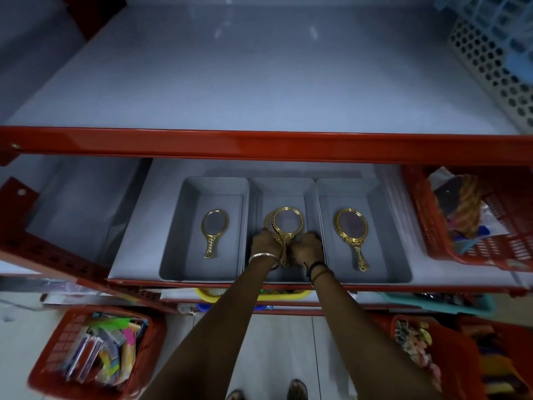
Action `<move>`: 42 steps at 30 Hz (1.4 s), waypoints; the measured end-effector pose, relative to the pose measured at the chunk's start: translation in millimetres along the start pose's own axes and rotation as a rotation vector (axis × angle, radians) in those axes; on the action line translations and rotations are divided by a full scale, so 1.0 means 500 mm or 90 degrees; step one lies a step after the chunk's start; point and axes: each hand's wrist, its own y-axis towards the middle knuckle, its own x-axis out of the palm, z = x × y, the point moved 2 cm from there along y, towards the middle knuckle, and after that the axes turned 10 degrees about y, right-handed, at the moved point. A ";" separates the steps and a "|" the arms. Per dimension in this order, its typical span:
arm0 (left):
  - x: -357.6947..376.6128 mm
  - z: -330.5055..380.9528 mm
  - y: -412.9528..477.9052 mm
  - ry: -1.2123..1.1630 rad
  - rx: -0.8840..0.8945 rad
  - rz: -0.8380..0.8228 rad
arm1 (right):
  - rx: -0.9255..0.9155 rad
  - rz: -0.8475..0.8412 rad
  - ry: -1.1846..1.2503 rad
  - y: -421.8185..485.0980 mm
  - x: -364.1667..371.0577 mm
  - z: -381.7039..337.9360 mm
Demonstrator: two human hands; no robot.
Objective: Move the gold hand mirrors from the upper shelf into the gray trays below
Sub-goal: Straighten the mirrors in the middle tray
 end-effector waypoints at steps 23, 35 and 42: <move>-0.028 0.014 0.045 -0.013 0.025 0.010 | -0.053 0.006 -0.046 0.062 0.005 -0.029; -0.027 0.021 0.049 0.027 0.040 0.080 | -0.111 0.053 -0.211 0.050 0.008 -0.052; -0.027 0.013 0.071 0.070 0.024 0.033 | -0.186 0.011 -0.182 0.076 -0.004 -0.051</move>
